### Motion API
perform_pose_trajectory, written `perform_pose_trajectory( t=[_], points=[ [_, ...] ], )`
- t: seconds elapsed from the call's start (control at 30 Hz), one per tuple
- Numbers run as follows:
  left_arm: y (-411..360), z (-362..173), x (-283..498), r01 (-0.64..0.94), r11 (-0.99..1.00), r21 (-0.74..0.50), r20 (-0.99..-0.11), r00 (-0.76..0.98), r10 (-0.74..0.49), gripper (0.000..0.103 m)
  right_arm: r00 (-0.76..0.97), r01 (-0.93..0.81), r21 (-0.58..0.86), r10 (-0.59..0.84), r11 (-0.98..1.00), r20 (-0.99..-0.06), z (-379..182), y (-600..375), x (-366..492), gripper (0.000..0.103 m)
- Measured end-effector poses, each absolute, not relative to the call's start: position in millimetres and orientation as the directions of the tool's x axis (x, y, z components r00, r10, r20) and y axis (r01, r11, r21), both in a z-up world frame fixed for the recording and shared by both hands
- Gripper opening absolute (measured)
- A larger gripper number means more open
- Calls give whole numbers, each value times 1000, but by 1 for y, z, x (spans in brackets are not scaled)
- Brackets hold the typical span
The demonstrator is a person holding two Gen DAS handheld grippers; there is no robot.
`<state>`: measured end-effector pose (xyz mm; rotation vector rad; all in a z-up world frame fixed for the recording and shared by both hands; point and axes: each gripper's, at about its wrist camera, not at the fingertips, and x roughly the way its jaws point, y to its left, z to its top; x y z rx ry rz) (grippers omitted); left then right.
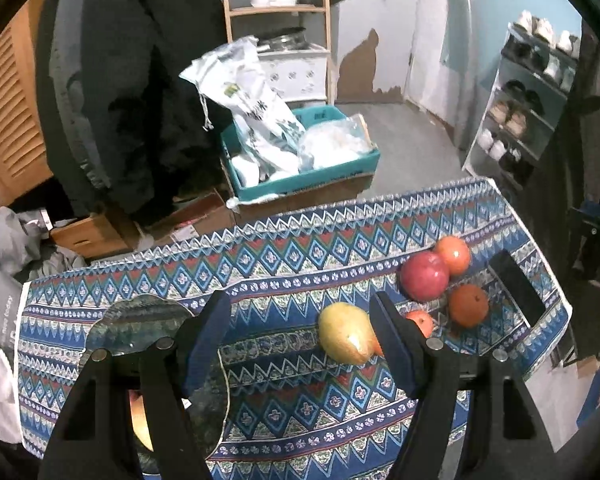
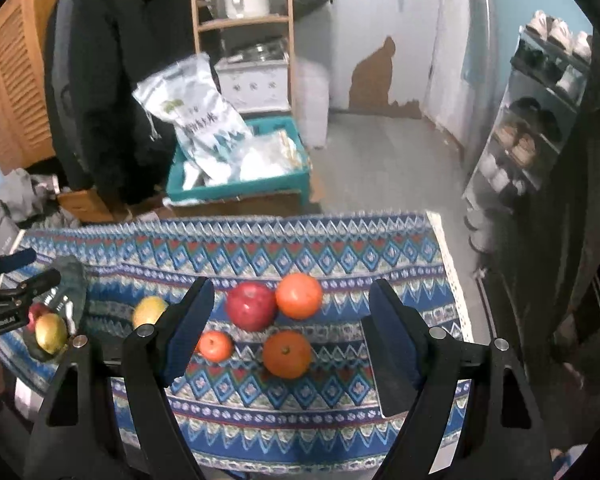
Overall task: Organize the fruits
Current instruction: 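Move left gripper to the yellow mango while right gripper approaches a large orange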
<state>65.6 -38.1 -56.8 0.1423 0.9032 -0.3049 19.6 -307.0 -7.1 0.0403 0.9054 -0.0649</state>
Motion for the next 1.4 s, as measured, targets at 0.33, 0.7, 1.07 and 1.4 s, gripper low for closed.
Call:
perform_pose_trajectory(
  t=[0.33, 0.7, 1.07, 1.4],
  points=[
    [-53, -100, 85, 328, 944, -31, -858, 476, -193, 73, 479, 89, -1, -44, 996, -877, -66, -318, 32, 81],
    [-73, -146, 106, 328, 944, -30, -905, 392, -165, 73, 325, 99, 18, -16, 995, -946, -132, -322, 45, 81],
    [-89, -174, 116, 346, 936, -66, -929, 321, -184, 73, 229, 73, 13, -4, 997, -973, -175, -317, 59, 81],
    [-95, -201, 128, 328, 936, -123, -944, 251, -212, 74, 194, 39, 19, 11, 999, -981, -193, -309, 65, 81]
  ],
)
